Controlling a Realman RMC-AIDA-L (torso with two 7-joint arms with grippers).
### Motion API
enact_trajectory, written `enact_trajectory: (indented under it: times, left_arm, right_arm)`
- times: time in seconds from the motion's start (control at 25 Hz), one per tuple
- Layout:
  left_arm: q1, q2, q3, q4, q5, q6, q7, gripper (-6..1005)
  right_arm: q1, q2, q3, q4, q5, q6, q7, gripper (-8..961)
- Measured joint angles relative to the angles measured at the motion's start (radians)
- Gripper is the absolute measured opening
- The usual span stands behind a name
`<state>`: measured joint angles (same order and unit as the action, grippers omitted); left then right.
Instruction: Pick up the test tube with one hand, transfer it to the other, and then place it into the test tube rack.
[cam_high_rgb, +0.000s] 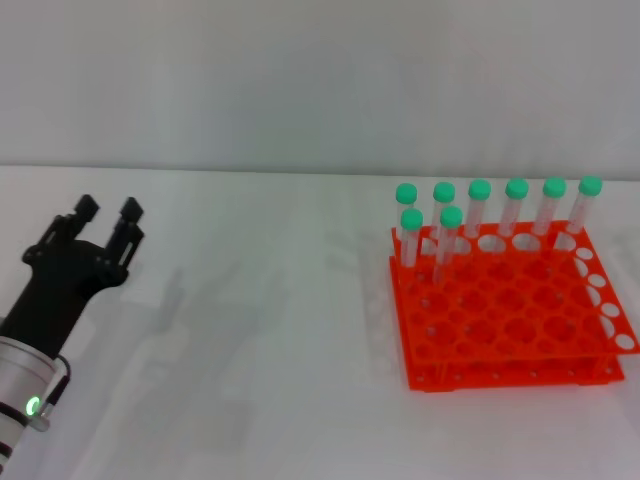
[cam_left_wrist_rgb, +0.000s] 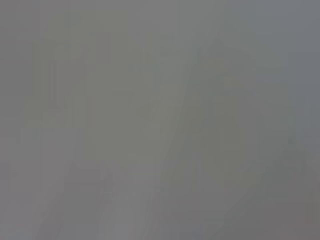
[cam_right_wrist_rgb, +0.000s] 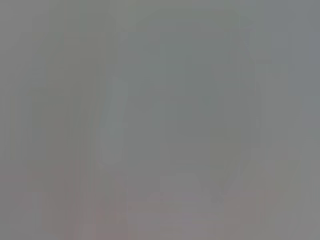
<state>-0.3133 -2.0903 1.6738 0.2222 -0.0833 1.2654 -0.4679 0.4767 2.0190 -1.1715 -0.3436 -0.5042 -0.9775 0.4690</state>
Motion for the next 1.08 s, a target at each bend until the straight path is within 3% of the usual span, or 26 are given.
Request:
enact_trajectory:
  times: [0.28,0.6,1.08]
  left_arm:
    - [-0.018,-0.001,0.001,-0.008,-0.042,-0.001,0.001,574]
    - [-0.027,-0.003,0.000,-0.008,-0.043,-0.002,0.028,574]
    - [-0.022,-0.009,0.007,-0.007,-0.106,0.000,0.019,574]
  right_arm:
    - [0.035,-0.002,0.007,0.090,0.199,0.007,-0.215,778]
    - [0.064,-0.002,0.046,0.121,0.221,0.013,-0.226,872]
    - [0.074,-0.002,0.057,0.132,0.354,0.023,-0.231,872]
